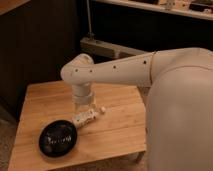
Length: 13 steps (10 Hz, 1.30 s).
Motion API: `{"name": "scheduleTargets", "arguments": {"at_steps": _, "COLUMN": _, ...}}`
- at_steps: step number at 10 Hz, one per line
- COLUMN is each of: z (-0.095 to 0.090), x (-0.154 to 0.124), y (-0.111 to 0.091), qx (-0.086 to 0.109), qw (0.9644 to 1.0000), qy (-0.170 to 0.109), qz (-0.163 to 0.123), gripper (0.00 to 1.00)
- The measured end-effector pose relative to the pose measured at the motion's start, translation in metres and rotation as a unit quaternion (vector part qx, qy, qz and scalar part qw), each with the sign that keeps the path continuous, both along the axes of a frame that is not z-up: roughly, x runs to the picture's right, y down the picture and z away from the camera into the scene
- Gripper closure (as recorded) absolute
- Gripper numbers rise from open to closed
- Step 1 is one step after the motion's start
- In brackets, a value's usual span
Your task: Place the bottle in the ceramic bowl
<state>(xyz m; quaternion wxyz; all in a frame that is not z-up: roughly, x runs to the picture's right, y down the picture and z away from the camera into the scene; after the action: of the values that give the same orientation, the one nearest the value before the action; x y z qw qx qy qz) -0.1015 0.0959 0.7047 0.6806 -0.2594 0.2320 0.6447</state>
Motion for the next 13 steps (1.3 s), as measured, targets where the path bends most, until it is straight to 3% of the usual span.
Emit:
{"name": "scheduleTargets", "arguments": {"at_steps": 11, "z": -0.0004, "x": -0.0001, "y": -0.0002, "qx": 0.000, "qw": 1.0000, "qy": 0.001, "qz": 0.000, "gripper": 0.35}}
{"name": "scheduleTargets", "arguments": {"at_steps": 12, "z": -0.0002, "x": 0.0012, "y": 0.0004, "qx": -0.001, "qw": 0.9999, "qy": 0.011, "qz": 0.003, "gripper": 0.35}}
{"name": "scheduleTargets", "arguments": {"at_steps": 13, "z": 0.0026, "x": 0.0073, "y": -0.0015, "qx": 0.001, "qw": 0.9988, "qy": 0.045, "qz": 0.017, "gripper": 0.35}}
